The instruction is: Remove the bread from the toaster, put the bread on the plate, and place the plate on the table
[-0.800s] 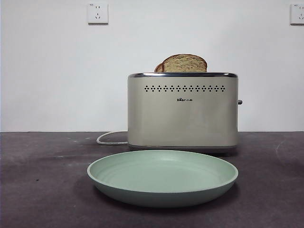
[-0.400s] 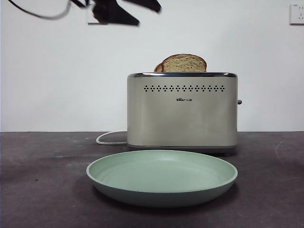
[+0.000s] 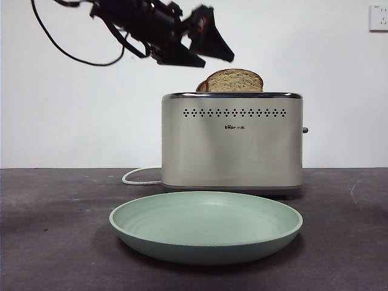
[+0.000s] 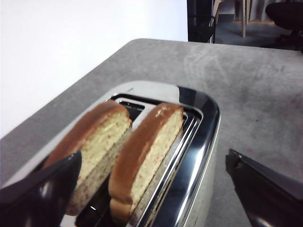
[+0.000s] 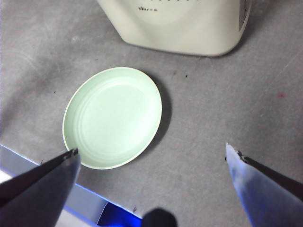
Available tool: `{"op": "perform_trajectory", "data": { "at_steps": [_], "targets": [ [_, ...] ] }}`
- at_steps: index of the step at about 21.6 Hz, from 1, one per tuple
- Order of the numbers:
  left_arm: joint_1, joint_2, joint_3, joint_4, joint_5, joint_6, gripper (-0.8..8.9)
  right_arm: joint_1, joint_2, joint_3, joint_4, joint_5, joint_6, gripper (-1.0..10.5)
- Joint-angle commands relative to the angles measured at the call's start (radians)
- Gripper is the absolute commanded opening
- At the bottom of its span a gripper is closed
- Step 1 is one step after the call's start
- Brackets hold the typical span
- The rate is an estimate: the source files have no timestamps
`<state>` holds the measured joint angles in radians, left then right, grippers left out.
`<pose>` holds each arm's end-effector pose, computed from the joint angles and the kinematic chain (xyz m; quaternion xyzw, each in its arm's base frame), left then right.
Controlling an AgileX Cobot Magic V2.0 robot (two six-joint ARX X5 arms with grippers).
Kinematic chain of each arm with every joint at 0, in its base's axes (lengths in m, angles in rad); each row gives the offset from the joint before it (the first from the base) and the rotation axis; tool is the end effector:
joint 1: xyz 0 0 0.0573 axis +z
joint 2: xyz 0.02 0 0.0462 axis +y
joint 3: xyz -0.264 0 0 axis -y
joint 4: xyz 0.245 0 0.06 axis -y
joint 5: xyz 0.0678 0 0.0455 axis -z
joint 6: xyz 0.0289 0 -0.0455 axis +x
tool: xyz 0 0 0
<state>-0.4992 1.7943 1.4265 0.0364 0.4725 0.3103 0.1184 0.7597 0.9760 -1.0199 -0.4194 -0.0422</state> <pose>0.3599 -0.2112 0.2984 0.1369 0.0918 -0.4805 0.8614 0.1182 0.0259 0.3287 0.0399 0.3814 0.2526 0.8883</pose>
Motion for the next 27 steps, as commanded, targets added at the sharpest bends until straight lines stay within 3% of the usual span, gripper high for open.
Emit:
{"op": "perform_trajectory", "data": {
  "at_steps": [1,8,12,14,17,27],
  "targets": [
    [-0.008,0.035,0.000,0.025,-0.003,0.016,4.98,0.002,0.000,0.001,-0.004,-0.001,0.000,5.9],
    [-0.017,0.085,0.000,0.045,-0.005,0.015,4.68,0.002,0.000,0.001,-0.011,-0.001,0.000,5.9],
    [-0.021,0.088,0.000,0.054,-0.026,0.016,2.85,0.002,0.000,0.001,-0.011,-0.001,0.000,5.9],
    [-0.024,0.088,0.000,0.068,-0.028,0.005,1.31,0.002,0.000,0.001,-0.012,-0.001,0.000,5.9],
    [-0.024,0.088,0.000,0.068,-0.029,0.004,0.08,0.002,0.000,0.001,-0.019,-0.001,0.000,5.9],
    [-0.024,0.059,0.002,0.135,-0.029,-0.048,-0.08,0.002,0.000,0.001,-0.037,0.000,0.000,5.8]
  ]
}}
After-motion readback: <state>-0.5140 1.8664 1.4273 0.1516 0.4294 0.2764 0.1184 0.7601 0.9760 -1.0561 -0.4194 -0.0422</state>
